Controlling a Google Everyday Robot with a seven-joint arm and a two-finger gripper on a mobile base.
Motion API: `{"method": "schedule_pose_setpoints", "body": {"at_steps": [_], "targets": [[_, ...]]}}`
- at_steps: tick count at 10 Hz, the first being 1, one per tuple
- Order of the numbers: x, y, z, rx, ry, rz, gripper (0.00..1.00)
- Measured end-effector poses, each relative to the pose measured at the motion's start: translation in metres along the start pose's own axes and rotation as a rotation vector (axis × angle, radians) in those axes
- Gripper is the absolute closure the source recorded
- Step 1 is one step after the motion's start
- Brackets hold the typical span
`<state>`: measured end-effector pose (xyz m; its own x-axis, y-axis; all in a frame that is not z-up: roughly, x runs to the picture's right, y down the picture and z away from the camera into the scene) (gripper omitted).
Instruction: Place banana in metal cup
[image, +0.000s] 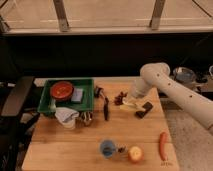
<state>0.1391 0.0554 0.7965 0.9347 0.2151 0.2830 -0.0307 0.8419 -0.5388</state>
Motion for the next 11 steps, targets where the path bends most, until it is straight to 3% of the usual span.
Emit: {"method": "schedule_pose_setpoints", "body": {"at_steps": [2, 3, 5, 7, 11], "targets": [[-0.033, -0.009, -0.038, 0.011, -0.097, -0.079, 0.80], [-0.059, -0.014, -0.058, 0.016, -0.167, -0.129, 0.80], [-0.104, -0.017, -0.078, 0.017, -0.271, -0.205, 0.80], [-0.162, -0.013, -0.083, -0.009, -0.380, -0.296, 0.80], [-0.162, -0.012, -0.083, -0.012, -0.382, -0.297, 0.80]]}}
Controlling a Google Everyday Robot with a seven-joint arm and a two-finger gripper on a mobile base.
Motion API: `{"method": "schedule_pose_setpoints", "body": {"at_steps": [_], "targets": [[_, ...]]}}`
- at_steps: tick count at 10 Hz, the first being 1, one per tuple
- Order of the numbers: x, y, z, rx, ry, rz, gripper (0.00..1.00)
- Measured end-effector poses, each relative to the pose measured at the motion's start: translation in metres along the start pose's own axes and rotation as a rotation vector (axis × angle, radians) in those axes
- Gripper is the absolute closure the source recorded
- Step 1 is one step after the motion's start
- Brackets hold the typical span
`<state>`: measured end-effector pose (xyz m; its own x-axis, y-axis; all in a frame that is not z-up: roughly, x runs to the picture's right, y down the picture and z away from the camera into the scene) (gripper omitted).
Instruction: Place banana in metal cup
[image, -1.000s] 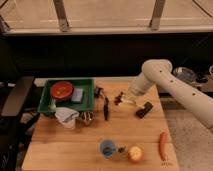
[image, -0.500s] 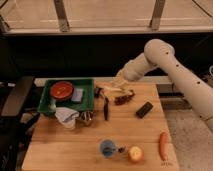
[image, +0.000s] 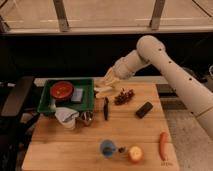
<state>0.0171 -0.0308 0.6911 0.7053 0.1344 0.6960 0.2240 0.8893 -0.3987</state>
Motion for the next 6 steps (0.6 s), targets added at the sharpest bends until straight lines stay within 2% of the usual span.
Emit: {"method": "schedule_pose_setpoints", "body": {"at_steps": [4, 6], "targets": [[-0.001, 0.000, 0.003, -0.008, -0.016, -0.010, 0.80], [-0.017, -0.005, 0.022, -0.013, -0.077, -0.017, 0.80]]}}
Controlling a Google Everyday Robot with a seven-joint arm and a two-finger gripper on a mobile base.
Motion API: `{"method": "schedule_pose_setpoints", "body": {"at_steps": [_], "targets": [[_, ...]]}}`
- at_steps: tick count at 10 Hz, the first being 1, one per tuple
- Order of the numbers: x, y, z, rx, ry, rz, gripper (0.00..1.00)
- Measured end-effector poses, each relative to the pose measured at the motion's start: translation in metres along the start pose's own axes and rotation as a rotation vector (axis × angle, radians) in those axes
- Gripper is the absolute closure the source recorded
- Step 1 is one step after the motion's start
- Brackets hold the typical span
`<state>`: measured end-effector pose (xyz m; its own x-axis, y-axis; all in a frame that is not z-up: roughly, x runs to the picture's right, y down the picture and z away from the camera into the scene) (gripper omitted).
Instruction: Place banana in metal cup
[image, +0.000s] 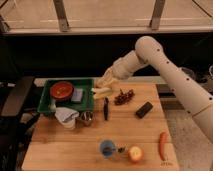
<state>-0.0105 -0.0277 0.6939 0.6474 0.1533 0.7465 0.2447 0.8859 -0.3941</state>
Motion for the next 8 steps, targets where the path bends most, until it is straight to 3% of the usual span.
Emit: {"method": "schedule_pose_setpoints", "body": {"at_steps": [6, 8], "targets": [[-0.061, 0.005, 0.078, -0.007, -0.230, 0.017, 0.80], [-0.076, 0.018, 0.102, -0.020, -0.252, 0.024, 0.80]]}}
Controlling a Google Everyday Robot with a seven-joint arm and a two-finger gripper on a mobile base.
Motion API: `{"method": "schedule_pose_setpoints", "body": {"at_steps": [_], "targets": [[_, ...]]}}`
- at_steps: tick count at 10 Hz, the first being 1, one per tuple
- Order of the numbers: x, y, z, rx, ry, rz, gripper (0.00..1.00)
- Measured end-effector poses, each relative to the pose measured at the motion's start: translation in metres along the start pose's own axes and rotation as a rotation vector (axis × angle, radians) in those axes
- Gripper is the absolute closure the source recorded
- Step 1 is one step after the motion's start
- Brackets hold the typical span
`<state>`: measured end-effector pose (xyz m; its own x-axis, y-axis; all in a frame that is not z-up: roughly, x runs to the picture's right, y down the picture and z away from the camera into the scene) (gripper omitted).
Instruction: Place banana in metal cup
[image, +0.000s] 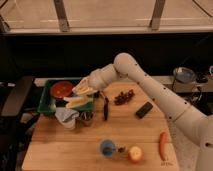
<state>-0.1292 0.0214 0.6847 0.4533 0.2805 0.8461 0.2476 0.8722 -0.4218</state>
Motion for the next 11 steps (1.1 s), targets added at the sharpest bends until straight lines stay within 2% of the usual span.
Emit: {"method": "schedule_pose_setpoints", "body": {"at_steps": [2, 4, 7, 8, 11], "targets": [[-0.003, 0.016, 0.026, -0.016, -0.024, 0.014, 0.80], [0.000, 0.028, 0.034, -0.004, -0.082, 0.040, 0.80], [0.012, 0.031, 0.038, 0.050, -0.171, 0.101, 0.80], [0.025, 0.033, 0.037, 0.081, -0.211, 0.161, 0.80], [0.043, 0.035, 0.040, 0.119, -0.252, 0.246, 0.80]]}}
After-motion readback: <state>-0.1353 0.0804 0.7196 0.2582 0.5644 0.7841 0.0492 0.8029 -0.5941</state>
